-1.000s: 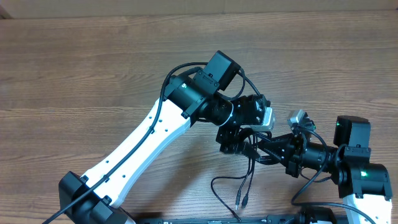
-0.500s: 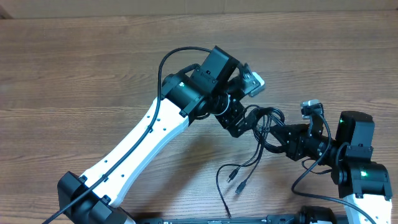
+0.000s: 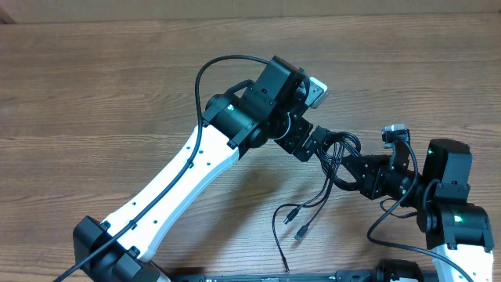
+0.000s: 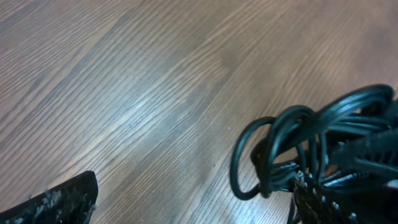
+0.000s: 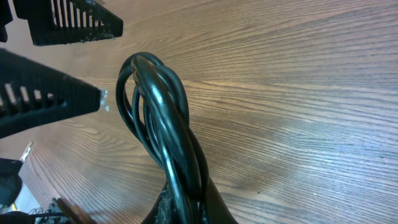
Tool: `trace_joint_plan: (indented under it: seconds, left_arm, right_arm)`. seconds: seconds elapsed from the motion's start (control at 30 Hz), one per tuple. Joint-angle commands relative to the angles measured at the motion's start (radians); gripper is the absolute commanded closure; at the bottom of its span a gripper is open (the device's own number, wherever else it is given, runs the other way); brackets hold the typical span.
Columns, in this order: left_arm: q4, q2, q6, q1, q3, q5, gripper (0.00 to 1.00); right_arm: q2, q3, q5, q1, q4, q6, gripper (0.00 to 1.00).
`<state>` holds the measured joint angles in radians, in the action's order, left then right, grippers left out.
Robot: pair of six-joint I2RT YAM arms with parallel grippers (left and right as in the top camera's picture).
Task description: Untangle cables
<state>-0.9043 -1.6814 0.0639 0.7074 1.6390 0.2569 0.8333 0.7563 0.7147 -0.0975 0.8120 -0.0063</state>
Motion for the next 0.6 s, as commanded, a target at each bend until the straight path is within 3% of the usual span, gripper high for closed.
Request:
trace_joint_plan:
  seconds: [0.0, 0.13, 0.33, 0.57]
  left_arm:
    - [0.012, 0.026, 0.131, 0.007, 0.021, -0.064, 0.00]
    - [0.050, 0.026, 0.164, 0.016, 0.021, -0.054, 0.01]
    - [0.037, 0.024, 0.092, 0.040, 0.019, -0.054, 0.00]
    - [-0.003, 0.013, 0.089, 0.039, 0.018, -0.058, 0.00]
  right_arm:
    - [-0.007, -0.002, 0.007, -0.003, -0.008, 0.006, 0.96]
    - [-0.007, -0.002, 0.007, -0.003, -0.010, 0.006, 0.96]
    - [-0.007, -0.002, 0.011, -0.003, -0.013, 0.006, 0.96]
    - [-0.007, -0.002, 0.031, -0.003, -0.016, 0.006, 0.96]
